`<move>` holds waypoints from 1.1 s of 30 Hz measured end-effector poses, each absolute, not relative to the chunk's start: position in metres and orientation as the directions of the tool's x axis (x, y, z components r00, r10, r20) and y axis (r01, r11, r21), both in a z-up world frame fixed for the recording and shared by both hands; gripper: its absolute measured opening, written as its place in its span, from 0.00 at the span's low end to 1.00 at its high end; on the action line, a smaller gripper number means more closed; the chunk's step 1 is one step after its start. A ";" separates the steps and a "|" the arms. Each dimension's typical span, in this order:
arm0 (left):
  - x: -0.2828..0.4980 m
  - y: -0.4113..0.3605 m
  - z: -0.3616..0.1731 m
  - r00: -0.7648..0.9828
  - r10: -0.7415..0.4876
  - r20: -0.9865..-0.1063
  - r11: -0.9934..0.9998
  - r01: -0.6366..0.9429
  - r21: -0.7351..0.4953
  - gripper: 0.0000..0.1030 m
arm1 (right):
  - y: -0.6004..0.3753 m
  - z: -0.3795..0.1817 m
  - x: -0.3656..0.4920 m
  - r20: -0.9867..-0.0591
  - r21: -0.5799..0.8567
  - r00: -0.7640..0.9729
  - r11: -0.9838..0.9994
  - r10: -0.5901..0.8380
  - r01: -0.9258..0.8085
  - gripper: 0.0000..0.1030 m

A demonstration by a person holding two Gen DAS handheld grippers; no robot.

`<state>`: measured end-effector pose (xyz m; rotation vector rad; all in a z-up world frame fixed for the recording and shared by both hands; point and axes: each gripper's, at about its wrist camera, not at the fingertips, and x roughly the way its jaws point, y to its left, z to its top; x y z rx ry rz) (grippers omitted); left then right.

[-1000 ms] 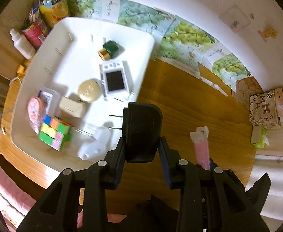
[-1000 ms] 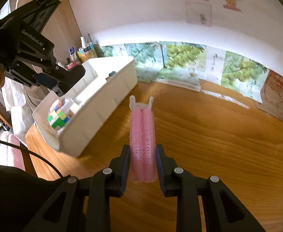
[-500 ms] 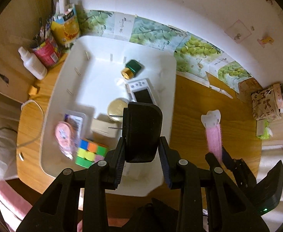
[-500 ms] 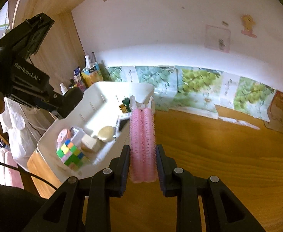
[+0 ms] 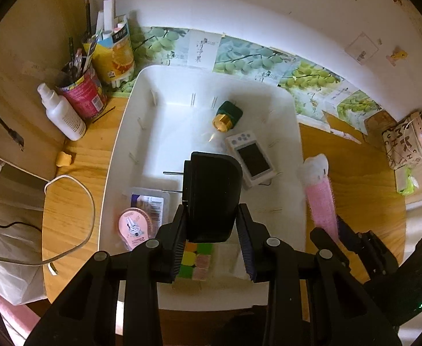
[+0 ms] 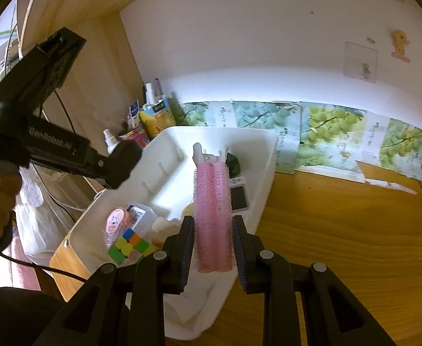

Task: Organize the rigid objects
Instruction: 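Release the charger into the tray with the left tool while the right drops the pink roller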

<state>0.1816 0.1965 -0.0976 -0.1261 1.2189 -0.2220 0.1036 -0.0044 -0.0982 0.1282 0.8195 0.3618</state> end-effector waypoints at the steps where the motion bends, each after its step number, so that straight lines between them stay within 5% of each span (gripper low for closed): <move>1: 0.181 0.199 -0.099 0.329 -0.243 -0.913 0.970 0.104 -0.221 0.35 | -0.001 -0.099 0.104 -0.690 0.248 0.626 0.931 0.363 -0.267 0.26; 12: 0.170 0.219 -0.110 0.370 -0.233 -0.899 0.972 0.074 -0.222 0.38 | 0.024 -0.100 0.099 -0.677 0.236 0.630 0.924 0.379 -0.302 0.28; 20: 0.155 0.221 -0.103 0.446 -0.249 -0.860 0.967 0.072 -0.242 0.69 | 0.022 -0.096 0.080 -0.687 0.270 0.616 0.922 0.386 -0.277 0.60; 33: 0.099 0.180 -0.086 0.571 -0.237 -0.786 0.971 0.105 -0.216 0.70 | -0.033 -0.086 0.036 -0.682 0.296 0.651 0.939 0.335 -0.173 0.77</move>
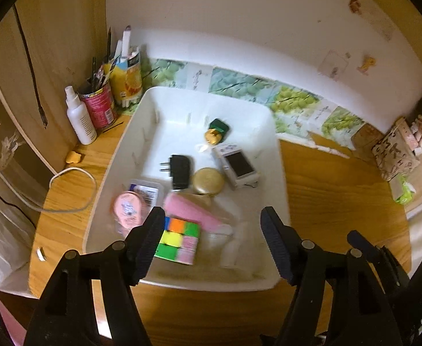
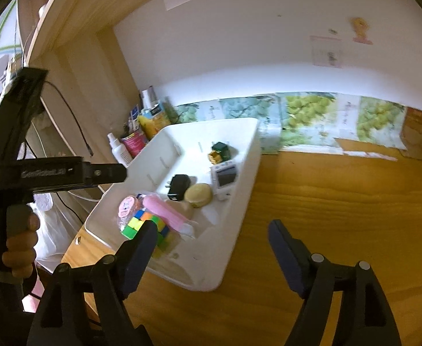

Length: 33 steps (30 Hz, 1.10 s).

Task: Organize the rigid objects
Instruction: 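Release the charger into the tray with the left tool while the right drops the pink roller, then withdraw both open tools away from the tray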

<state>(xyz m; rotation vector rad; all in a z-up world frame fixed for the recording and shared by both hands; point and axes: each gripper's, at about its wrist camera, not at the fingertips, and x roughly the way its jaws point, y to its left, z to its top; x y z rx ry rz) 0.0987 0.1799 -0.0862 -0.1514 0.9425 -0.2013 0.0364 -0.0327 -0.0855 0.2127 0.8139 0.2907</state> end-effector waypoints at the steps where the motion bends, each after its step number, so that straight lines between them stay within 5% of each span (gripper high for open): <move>1: 0.094 0.174 -0.084 0.584 -0.243 -0.774 0.969 0.107 -0.223 0.70 | -0.039 -0.085 0.035 -0.683 0.295 0.652 0.940 0.331 -0.168 0.77; 24: 0.016 0.061 -0.055 0.628 -0.119 -0.769 0.987 -0.009 -0.160 0.71 | -0.196 -0.045 -0.010 -0.775 0.356 0.545 0.934 0.320 -0.042 0.83; 33: 0.010 0.086 -0.039 0.664 -0.127 -0.737 0.988 0.023 -0.150 0.85 | -0.161 -0.031 -0.020 -0.786 0.295 0.558 0.955 0.266 -0.040 0.87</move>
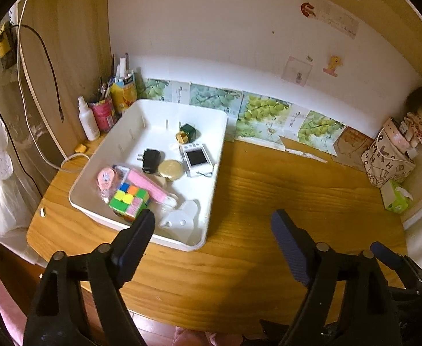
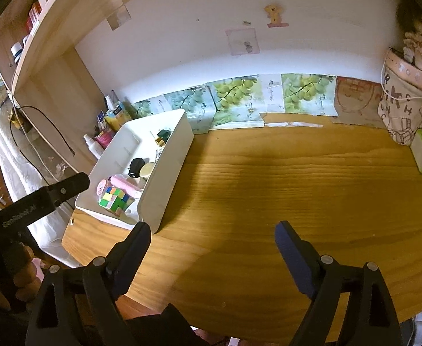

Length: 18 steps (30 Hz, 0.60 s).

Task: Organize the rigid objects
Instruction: 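Withdraw both open tools away from the tray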

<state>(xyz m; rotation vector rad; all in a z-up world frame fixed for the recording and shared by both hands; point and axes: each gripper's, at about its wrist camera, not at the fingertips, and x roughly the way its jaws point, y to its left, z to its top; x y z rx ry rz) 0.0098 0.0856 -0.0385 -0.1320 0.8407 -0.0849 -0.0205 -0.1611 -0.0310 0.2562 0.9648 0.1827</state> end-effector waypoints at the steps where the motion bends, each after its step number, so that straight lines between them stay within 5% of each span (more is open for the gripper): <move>1: 0.011 0.089 -0.038 0.666 -0.131 -0.734 0.988 0.031 -0.148 0.86 | -0.155 -0.030 -0.021 -0.788 0.287 0.561 0.957 0.254 -0.031 0.92; 6: 0.011 0.104 -0.035 0.685 -0.148 -0.714 0.988 0.077 -0.132 0.98 | -0.130 -0.028 -0.024 -0.788 0.256 0.579 0.967 0.207 0.003 0.97; 18: -0.002 0.127 -0.026 0.752 -0.174 -0.636 0.983 0.170 -0.068 0.99 | -0.083 -0.006 -0.038 -0.730 0.169 0.678 0.984 0.085 0.058 0.99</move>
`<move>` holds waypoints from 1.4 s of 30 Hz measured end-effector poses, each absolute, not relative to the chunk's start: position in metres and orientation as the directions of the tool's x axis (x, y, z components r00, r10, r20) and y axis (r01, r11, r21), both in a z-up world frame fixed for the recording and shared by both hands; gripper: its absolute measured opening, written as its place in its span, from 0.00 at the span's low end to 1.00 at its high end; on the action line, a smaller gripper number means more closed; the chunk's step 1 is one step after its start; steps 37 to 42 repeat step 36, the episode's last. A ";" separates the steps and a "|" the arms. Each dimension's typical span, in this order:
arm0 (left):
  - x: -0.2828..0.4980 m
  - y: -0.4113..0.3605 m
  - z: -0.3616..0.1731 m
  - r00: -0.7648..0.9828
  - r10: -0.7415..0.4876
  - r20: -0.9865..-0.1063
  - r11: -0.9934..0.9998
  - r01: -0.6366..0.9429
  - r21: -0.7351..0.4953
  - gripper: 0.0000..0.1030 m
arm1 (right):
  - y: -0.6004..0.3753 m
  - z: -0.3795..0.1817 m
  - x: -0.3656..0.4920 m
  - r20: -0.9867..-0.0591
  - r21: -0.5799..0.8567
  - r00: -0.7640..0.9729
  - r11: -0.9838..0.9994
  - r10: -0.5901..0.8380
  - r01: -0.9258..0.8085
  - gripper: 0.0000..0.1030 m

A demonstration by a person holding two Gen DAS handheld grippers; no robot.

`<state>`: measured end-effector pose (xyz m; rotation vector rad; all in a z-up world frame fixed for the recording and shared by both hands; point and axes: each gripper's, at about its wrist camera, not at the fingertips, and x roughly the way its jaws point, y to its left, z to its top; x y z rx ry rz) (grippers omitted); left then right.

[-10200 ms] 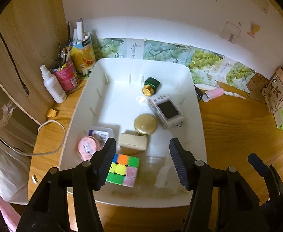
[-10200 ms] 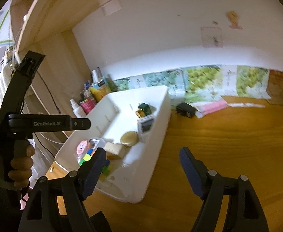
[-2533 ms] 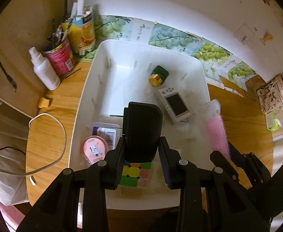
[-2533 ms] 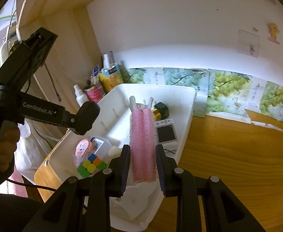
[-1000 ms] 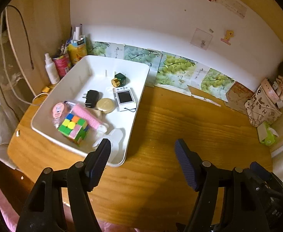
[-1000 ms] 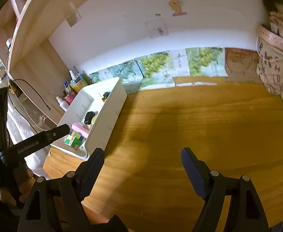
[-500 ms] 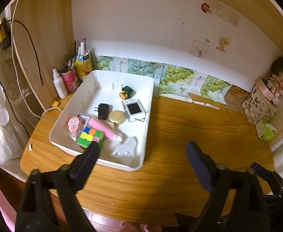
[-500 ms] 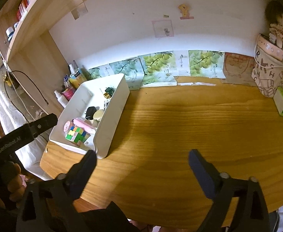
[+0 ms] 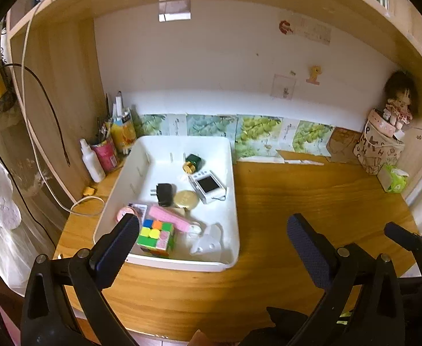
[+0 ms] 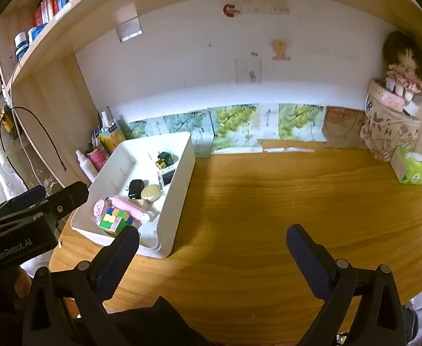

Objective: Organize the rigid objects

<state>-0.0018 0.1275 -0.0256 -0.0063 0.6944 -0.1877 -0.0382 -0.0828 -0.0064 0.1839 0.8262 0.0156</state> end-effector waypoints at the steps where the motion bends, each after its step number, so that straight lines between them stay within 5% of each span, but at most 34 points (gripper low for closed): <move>1: -0.001 0.130 -0.025 0.756 -0.176 -0.631 0.983 0.169 -0.071 0.99 | -0.080 -0.005 -0.040 -0.725 0.159 0.685 0.985 0.074 0.062 0.99; 42: -0.012 0.151 -0.022 0.799 -0.141 -0.585 0.990 0.132 -0.058 0.99 | -0.047 -0.003 -0.045 -0.735 0.078 0.678 0.996 0.029 0.042 0.99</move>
